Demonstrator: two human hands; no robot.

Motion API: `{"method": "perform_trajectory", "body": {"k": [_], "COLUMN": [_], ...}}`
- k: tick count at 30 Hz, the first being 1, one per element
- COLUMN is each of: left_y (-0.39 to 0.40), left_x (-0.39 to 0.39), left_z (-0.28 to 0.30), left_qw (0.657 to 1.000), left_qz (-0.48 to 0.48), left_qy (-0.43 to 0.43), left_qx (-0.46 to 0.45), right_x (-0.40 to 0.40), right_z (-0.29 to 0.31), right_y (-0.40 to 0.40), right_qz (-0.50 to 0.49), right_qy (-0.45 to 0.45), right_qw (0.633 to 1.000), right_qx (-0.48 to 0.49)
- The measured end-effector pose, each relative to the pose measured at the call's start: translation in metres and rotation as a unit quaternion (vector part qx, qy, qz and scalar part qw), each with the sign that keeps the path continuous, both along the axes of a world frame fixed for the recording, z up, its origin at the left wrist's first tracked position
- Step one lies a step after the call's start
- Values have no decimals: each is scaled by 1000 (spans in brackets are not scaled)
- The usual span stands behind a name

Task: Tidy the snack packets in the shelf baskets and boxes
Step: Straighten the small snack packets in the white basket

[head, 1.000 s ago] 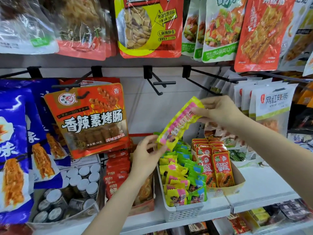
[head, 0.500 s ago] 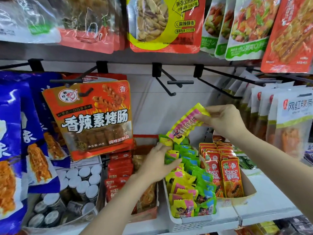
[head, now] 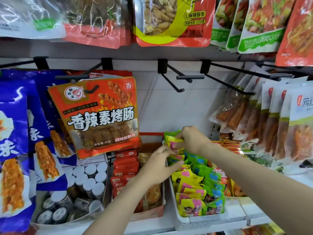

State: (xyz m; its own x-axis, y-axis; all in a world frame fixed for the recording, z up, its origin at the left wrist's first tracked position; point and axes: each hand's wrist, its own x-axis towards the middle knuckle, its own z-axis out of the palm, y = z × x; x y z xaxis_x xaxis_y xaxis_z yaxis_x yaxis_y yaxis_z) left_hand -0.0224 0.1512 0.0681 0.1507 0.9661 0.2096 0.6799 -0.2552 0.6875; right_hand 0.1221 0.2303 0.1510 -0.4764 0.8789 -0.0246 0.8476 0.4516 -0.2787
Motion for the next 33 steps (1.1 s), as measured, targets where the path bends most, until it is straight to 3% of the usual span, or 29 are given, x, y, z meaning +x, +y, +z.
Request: {"method": "perform_trajectory", "body": {"k": [8, 15, 19, 23, 26, 29, 33], "left_y": [1, 3, 6, 8, 11, 15, 19], "left_x": [-3, -3, -5, -9, -9, -10, -9], "left_z": [-8, -8, -8, -9, -9, -7, -3], "left_qw": [998, 999, 995, 998, 998, 998, 999], "left_qz": [14, 14, 37, -4, -15, -26, -29], "left_qy": [-57, -27, 59, 11, 26, 35, 43], "left_qx": [1, 20, 70, 64, 62, 43, 12], "right_x": [-6, -9, -2, -10, -16, -12, 14], "right_z": [-15, 0, -2, -23, -31, -20, 17], "right_y": [5, 23, 31, 29, 28, 30, 32], "right_qz": [-40, 27, -2, 22, 11, 16, 16], "right_qy": [43, -68, -22, -46, -46, 2, 137], "right_qw": [997, 995, 999, 998, 996, 994, 989], "right_qx": [44, -62, 36, 44, 80, 104, 53]}}
